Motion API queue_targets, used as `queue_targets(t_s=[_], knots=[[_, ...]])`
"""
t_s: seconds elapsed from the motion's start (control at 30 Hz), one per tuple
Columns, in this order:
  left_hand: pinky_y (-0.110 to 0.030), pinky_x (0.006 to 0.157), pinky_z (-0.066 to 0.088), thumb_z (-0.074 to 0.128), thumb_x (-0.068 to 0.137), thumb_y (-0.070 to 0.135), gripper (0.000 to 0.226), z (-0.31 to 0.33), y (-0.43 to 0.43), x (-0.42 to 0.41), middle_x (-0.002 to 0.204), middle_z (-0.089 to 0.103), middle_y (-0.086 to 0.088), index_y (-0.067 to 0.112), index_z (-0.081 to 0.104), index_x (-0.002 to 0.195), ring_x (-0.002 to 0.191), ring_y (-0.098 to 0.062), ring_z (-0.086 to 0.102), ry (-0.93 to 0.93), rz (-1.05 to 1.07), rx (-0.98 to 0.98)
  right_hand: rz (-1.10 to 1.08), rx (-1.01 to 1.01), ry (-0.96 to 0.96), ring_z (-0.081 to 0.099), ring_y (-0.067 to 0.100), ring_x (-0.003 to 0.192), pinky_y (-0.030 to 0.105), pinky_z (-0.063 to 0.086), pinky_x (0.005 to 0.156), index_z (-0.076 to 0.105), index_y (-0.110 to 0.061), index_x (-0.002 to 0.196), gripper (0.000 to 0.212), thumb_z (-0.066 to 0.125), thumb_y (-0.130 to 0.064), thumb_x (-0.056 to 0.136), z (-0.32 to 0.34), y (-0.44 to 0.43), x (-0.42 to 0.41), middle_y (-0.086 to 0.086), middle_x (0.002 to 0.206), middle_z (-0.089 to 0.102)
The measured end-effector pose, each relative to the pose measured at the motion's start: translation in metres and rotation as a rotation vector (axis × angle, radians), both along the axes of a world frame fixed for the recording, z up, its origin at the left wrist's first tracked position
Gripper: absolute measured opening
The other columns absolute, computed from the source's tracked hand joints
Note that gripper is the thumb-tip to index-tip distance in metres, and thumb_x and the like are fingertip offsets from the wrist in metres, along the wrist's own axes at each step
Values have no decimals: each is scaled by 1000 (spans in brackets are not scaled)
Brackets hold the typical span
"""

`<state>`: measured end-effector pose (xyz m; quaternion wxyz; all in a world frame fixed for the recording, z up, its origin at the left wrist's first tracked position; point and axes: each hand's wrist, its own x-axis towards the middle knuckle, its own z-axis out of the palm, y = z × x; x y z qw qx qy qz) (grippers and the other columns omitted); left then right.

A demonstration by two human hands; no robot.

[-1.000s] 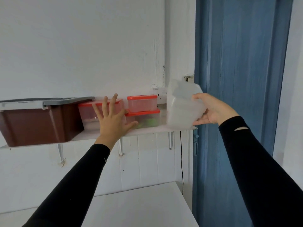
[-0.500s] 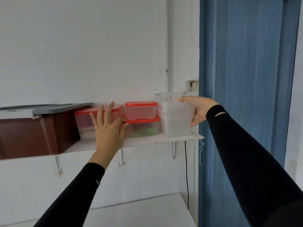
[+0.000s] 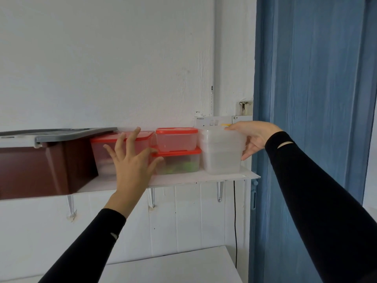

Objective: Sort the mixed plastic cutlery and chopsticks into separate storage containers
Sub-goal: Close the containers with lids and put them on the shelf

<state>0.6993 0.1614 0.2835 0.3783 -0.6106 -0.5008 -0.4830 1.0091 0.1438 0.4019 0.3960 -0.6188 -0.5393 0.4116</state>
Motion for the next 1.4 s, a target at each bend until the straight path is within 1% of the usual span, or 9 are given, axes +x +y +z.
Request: queue_targets(t_s=[0.17,0.53,0.73,0.83,0.93,1.07,1.2,1.27,1.4], knots=[[-80,104,1,79,75,38,15,3,0,-7,132,49,-16,24,77,82,133,-43,27,-38,-16,5,8,6,5,66,33,88,50,58,48,55,-16,120,33,66,-32,93,-1,2,2,14,108,60],[-81,102,3,56,84,47,30,8,-4,-16,127,51,-15,27,79,84,128,-39,29,-39,-55,3,31,17,52,66,37,98,64,56,67,56,-16,124,37,68,-31,92,-3,16,-2,15,119,60],[-84,96,4,59,84,42,27,7,-8,-22,136,49,-12,28,77,100,133,-47,28,83,-34,-45,-14,47,127,61,37,106,63,56,70,52,-18,129,48,70,-31,86,-8,33,-9,15,122,57],[-86,93,5,53,91,25,25,4,-10,-32,148,43,-12,25,76,100,137,-53,26,132,-84,-51,-45,77,152,59,37,107,65,54,80,52,-17,126,46,70,-28,85,-9,38,-10,15,121,55],[-88,92,9,63,85,3,16,3,-14,-25,149,43,-15,18,65,90,135,-55,28,95,-64,-65,-79,103,130,58,38,107,62,54,83,49,-17,127,44,64,-32,88,-10,37,-12,15,120,55],[-82,95,26,78,76,12,31,8,-24,-16,147,47,-13,12,60,101,134,-48,37,92,-22,-101,-222,229,18,63,35,100,48,56,86,51,-16,129,57,41,-56,90,-21,35,-18,11,117,60],[-49,111,35,77,81,18,41,17,-48,-47,143,53,-8,11,62,119,130,-32,48,115,51,85,-453,536,-340,37,38,134,53,26,112,37,-18,145,71,36,-63,91,-35,29,-51,13,149,37],[-47,114,33,63,91,25,38,24,-51,-67,140,55,-10,11,61,126,129,-33,50,138,102,97,-423,680,-499,17,39,145,61,4,115,40,-26,142,65,43,-65,90,-39,20,-81,12,157,24],[-45,92,49,50,95,32,35,35,-41,-83,112,68,-10,11,67,116,101,-34,64,177,118,-33,-278,613,-686,-15,39,148,70,-14,107,38,-37,142,74,46,-77,81,-49,15,-116,10,163,3]])
